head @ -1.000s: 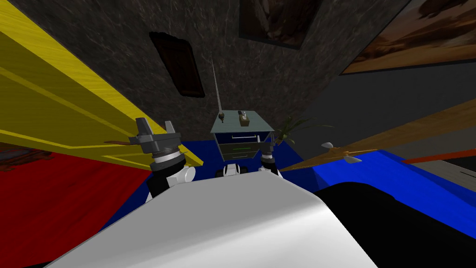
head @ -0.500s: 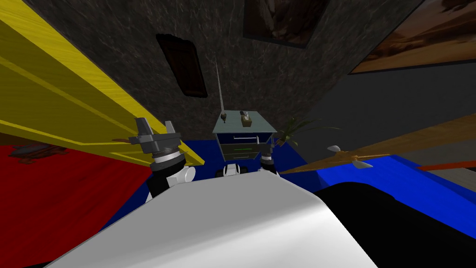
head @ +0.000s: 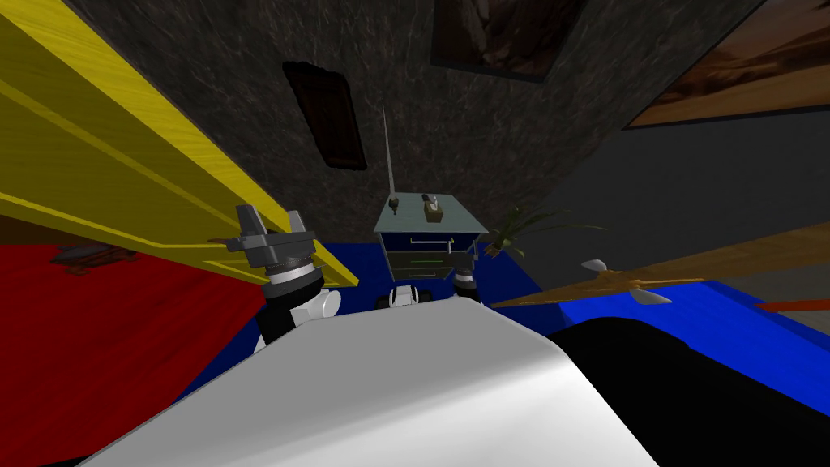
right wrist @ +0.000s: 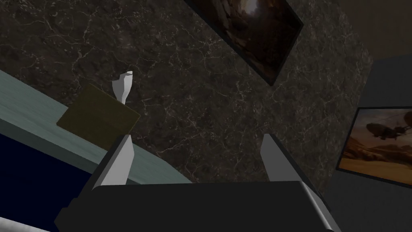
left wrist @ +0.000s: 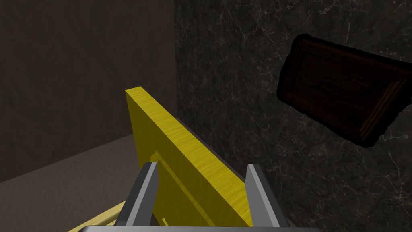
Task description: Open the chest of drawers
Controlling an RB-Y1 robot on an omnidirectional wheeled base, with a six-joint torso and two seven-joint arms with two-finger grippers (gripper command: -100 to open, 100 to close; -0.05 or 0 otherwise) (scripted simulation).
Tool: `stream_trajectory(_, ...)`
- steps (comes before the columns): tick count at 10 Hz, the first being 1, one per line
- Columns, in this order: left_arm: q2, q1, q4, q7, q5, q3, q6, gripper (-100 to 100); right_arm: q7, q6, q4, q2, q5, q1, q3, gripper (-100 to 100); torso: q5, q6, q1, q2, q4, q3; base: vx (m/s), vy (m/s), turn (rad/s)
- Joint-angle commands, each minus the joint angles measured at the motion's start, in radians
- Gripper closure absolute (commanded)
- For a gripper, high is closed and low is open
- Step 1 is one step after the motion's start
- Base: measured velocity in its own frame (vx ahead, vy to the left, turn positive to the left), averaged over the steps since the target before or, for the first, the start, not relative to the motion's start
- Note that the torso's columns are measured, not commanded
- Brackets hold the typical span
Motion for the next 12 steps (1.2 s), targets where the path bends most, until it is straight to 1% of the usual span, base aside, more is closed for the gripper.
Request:
stream_trajectory(1,0.0,0.0,0.0,0.0,0.0,0.0,0.0,0,-0.078,-0.038,0.046,-0.001,-0.028,-0.003,0.012,-100,0.0,-0.001,0.0,0.0,0.0,0.0,0.021,0.01,0.09)
stream_trajectory(2,0.0,0.0,0.0,0.0,0.0,0.0,0.0,0,-0.106,-0.038,0.046,-0.001,-0.028,-0.003,0.012,-100,0.0,0.0,0.001,0.0,0.0,0.0,0.013,0.004,0.0)
stream_trajectory(3,0.0,0.0,0.0,0.0,0.0,0.0,0.0,0,-0.135,-0.074,0.09,-0.001,-0.055,-0.006,0.024,-100,0.0,0.0,0.0,0.0,0.0,0.0,0.023,0.009,0.146)
stream_trajectory(5,0.0,0.0,0.0,0.0,0.0,0.0,0.0,0,-0.194,-0.074,0.09,-0.001,-0.055,-0.006,0.024,-100,0.0,0.0,0.0,0.0,0.0,0.0,0.019,0.004,0.037)
stream_trajectory(6,0.0,0.0,0.0,0.0,0.0,0.0,0.0,0,-0.224,-0.109,0.135,0.0,-0.082,-0.01,0.037,-100,0.0,0.0,0.0,0.0,0.0,0.0,0.027,0.005,0.143)
stream_trajectory(8,0.0,0.0,0.0,0.0,0.0,0.0,0.0,0,-0.283,-0.109,0.135,0.0,-0.082,-0.01,0.037,-100,0.0,0.0,0.0,0.0,0.0,0.0,0.018,0.004,0.041)
stream_trajectory(9,0.0,0.0,0.0,0.0,0.0,0.0,0.0,0,-0.311,-0.144,0.18,0.001,-0.108,-0.015,0.051,-100,0.0,0.0,0.0,0.001,0.0,0.0,0.016,0.008,0.137)
stream_trajectory(11,0.0,0.0,0.0,0.0,0.0,0.0,0.0,0,-0.369,-0.144,0.18,0.001,-0.108,-0.015,0.051,-100,0.0,0.0,0.0,0.0,0.0,0.0,0.016,0.003,0.04)
stream_trajectory(12,0.0,0.0,0.0,0.0,0.0,0.0,0.0,0,-0.377,-0.144,0.18,0.001,-0.108,-0.015,0.051,-100,0.0,0.0,0.0,0.0,0.0,0.0,0.002,0.001,-0.011)
